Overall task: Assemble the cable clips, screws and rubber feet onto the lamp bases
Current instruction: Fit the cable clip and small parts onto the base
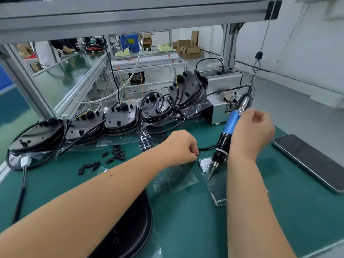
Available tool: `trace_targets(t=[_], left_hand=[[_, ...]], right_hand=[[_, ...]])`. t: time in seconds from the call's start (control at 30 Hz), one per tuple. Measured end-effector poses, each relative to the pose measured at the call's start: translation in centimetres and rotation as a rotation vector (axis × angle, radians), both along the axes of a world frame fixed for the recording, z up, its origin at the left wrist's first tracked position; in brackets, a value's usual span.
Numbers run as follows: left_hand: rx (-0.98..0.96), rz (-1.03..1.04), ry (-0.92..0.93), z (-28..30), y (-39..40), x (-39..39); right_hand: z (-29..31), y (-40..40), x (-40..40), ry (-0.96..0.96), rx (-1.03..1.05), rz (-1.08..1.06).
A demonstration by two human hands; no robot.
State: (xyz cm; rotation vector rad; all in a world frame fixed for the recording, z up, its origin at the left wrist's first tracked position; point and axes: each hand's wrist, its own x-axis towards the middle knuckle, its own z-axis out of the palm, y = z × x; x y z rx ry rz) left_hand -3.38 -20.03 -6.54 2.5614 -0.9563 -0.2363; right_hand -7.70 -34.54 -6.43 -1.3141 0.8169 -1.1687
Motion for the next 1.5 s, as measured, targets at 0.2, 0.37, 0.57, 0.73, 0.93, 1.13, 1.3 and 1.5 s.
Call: trace_targets(t=[0.2,0.37,0.57,0.73,0.93,1.13,1.3,1.5], left_hand=[[-0.116,0.083,0.199,0.4,0.1,-1.1],[-0.165,0.080,0.310,1.3,2.3,-1.7],[-0.178,0.062,0.385,2.0,4.3,-2.0],[-0.188,0.058,0.407,2.1,4.9,-2.1],[-0.230,0.080,0.435,1.6,4.8,-2.1],[-0.337,0.108,0.497,1.2,5.0,-2.1],[-0.328,0.085,0.459,1.2,5.1,-2.2],[-0.371,0.096,0.427,1.5,5.6,-2.4]], right_hand=[[-1.3,-0.4,-0.3,0.149,0.487,0.564],[-1.0,0.9,0.2,-0.153,0.601,0.663],[0.2,2.5,0.8,-0.436,0.723,0.704],[0.3,2.9,0.7,-0.455,0.725,0.685],[0.1,2.9,0.8,-0.454,0.705,0.687],[0.0,3.0,0.8,-0.450,0.694,0.685],[0.0,3.5,0.9,-0.441,0.698,0.670],[0.2,3.9,1.0,-0.495,0.701,0.609]])
